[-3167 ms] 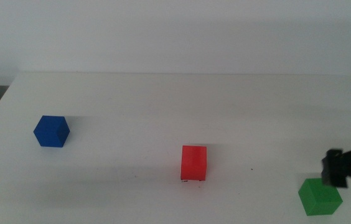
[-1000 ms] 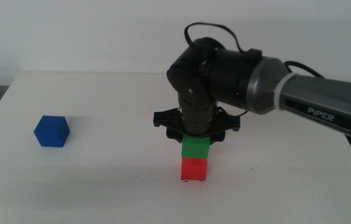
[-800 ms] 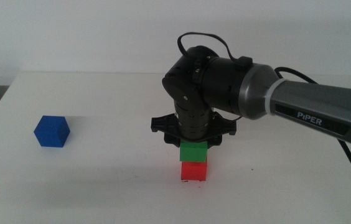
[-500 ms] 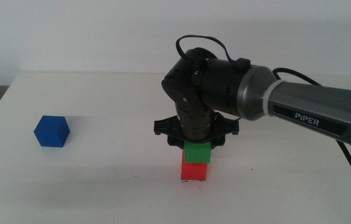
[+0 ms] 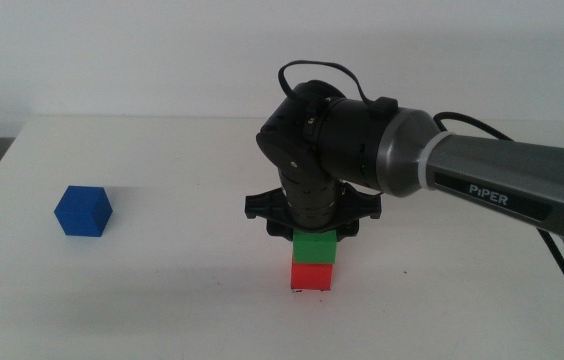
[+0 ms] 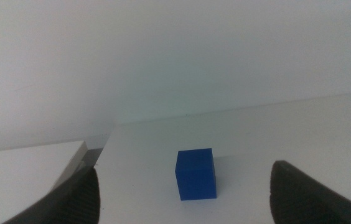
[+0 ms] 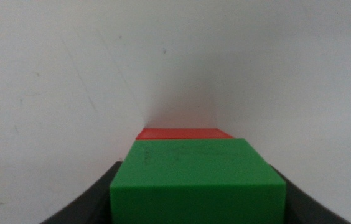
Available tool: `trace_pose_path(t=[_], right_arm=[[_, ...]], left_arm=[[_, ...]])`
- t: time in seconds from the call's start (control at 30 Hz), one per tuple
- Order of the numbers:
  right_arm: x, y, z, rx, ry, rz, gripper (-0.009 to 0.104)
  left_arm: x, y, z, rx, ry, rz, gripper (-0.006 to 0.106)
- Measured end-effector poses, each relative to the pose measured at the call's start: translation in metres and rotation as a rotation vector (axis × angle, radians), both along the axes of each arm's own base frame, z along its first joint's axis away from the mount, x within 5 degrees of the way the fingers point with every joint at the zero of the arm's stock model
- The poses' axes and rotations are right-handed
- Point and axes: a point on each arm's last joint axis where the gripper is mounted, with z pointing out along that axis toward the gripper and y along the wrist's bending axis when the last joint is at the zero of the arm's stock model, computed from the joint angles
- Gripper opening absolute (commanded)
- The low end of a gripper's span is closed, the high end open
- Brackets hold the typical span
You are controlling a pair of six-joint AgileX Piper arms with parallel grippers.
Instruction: Stack red cubes first, then green, then blue cubes in a specific spot.
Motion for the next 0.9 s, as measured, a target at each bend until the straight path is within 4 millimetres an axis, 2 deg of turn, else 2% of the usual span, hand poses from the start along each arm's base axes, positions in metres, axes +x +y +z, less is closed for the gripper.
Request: trace_pose_path(t=[0.23, 0.47, 0.5, 0.53, 0.63, 0.77, 0.83, 0.9], right_arm=[[0.001, 0.002, -0.003, 0.005, -0.003, 0.004, 0.031], [0.001, 0.002, -0.003, 0.005, -0.005, 0.016, 0.033], [0.001, 0.002, -0.003, 0.005, -0.005, 0.016, 0.051], [0.001, 0.002, -0.003, 0.005, -0.005, 0.016, 0.054], [0.002, 0.002, -0.003, 0.006, -0.006, 0.016, 0.061], [0.002, 0.002, -0.002, -0.003, -0.011, 0.035, 0.062], [-0.001, 0.0, 0.01, 0.0, -0.029, 0.079, 0.063], [-0.007, -0.003, 0.037, 0.017, -0.078, 0.133, 0.067]], left_arm=[[0.0, 0.0, 0.0, 0.0, 0.0, 0.0, 0.094], [0.0, 0.0, 0.0, 0.0, 0.0, 0.0, 0.094], [0.0, 0.0, 0.0, 0.0, 0.0, 0.0, 0.094], [0.0, 0.0, 0.0, 0.0, 0.0, 0.0, 0.094], [0.0, 0.0, 0.0, 0.0, 0.0, 0.0, 0.094], [0.0, 0.0, 0.0, 0.0, 0.0, 0.0, 0.094], [0.0, 0.0, 0.0, 0.0, 0.0, 0.0, 0.094], [0.0, 0.0, 0.0, 0.0, 0.0, 0.0, 0.094]])
